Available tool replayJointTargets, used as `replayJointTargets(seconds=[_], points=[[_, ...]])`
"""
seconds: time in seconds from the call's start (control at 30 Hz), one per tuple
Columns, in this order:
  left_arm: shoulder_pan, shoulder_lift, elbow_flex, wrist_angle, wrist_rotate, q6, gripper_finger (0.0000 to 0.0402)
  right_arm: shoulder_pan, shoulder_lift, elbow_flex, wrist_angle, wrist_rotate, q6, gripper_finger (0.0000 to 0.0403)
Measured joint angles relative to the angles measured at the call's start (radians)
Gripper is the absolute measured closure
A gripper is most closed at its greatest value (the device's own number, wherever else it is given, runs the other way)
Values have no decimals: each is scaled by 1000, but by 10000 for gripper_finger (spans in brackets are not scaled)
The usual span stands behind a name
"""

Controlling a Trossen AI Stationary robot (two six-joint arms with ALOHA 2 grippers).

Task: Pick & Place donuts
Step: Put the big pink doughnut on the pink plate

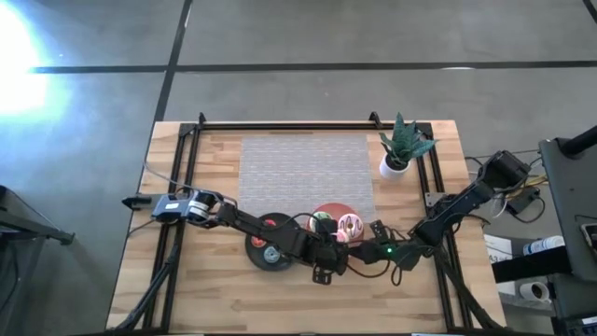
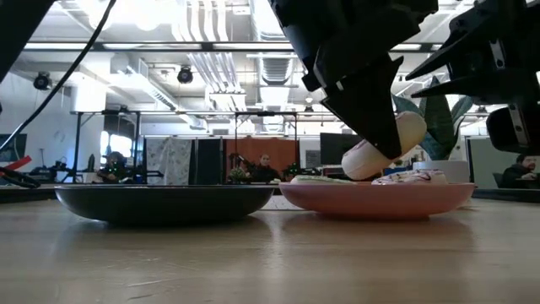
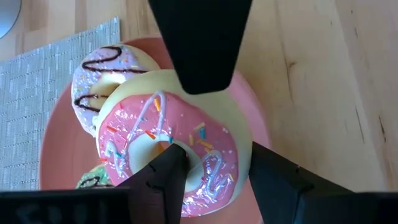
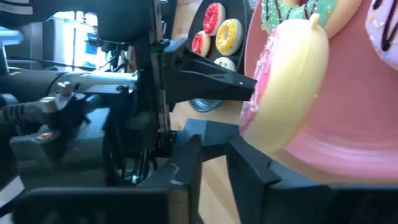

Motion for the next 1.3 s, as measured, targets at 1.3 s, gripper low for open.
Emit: replayJointTargets(seconds=[1.3], points=[[2,0,6,-57,-104,-144,263,-58,3,-11,-89,-53,11,369]])
